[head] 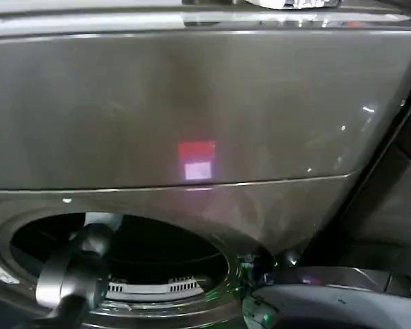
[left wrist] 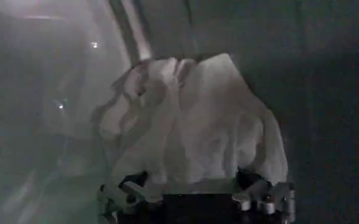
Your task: Grasp the clothes from the dryer.
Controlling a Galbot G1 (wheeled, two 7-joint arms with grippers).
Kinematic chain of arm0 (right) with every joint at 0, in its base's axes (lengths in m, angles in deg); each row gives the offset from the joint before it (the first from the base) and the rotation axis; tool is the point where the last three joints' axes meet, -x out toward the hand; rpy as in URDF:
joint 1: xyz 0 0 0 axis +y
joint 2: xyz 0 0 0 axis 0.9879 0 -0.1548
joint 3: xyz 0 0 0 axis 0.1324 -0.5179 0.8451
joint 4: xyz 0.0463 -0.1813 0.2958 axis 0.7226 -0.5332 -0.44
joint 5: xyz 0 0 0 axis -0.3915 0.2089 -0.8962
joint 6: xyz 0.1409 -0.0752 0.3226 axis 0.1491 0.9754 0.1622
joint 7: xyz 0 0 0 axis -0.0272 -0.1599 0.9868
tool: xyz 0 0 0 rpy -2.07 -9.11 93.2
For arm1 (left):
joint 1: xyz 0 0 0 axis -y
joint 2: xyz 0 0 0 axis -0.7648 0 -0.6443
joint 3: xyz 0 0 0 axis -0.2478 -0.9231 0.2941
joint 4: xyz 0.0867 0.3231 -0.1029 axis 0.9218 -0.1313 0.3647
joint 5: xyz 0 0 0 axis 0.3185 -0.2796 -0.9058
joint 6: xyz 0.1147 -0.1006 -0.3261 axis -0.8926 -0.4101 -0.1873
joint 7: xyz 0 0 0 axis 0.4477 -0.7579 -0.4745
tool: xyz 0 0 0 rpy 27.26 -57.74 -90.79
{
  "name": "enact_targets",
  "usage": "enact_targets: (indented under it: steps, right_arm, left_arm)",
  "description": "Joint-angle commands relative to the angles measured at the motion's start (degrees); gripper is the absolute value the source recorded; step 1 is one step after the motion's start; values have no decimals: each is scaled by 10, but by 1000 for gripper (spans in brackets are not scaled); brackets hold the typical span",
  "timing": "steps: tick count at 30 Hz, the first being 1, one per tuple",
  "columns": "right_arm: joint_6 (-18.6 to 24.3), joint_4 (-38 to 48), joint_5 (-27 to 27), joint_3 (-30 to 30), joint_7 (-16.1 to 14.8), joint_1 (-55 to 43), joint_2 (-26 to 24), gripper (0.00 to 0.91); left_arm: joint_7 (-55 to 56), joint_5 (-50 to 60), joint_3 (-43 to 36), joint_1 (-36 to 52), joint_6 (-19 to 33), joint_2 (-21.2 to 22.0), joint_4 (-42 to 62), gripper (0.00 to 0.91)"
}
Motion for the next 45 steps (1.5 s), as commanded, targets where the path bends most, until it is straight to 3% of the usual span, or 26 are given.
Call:
enact_targets:
  steps: [1, 12, 16, 21, 27, 29, 30, 31, 35, 45]
  right_arm:
    - [1, 1, 1, 0, 0, 1, -1, 907]
    - [-1, -6, 1, -4, -1, -4, 0, 907]
    - [-4, -13, 2, -7, -3, -10, 2, 907]
    - [-10, -32, 0, -11, -17, -12, 8, 907]
    - [-33, -54, 2, -21, -14, -16, 18, 907]
    - [-50, -68, -7, -20, -13, -16, 23, 907]
    - [-34, -64, -8, -23, -10, -19, 21, 907]
    - [-11, -58, -9, -26, -4, -21, 19, 907]
    - [-8, -58, -7, -23, -5, -21, 20, 907]
    - [0, -52, 7, -19, -7, -15, 18, 907]
  left_arm:
    - [-10, -24, 5, -5, 25, -3, 9, 0]
    - [-16, -57, 3, -13, 23, -10, -33, 0]
    - [-6, -111, -3, -42, 10, -10, -123, 0]
    - [137, -242, -20, -76, -74, 5, -241, 0]
    - [316, -422, -17, -121, -259, 46, -331, 0]
    - [359, -492, -10, -138, -280, 55, -353, 0]
    - [391, -528, -12, -146, -290, 57, -363, 0]
    - [410, -566, -10, -152, -296, 60, -377, 0]
    - [464, -733, -6, -204, -308, 73, -449, 0]
    - [533, -849, -7, -246, -302, 100, -484, 0]
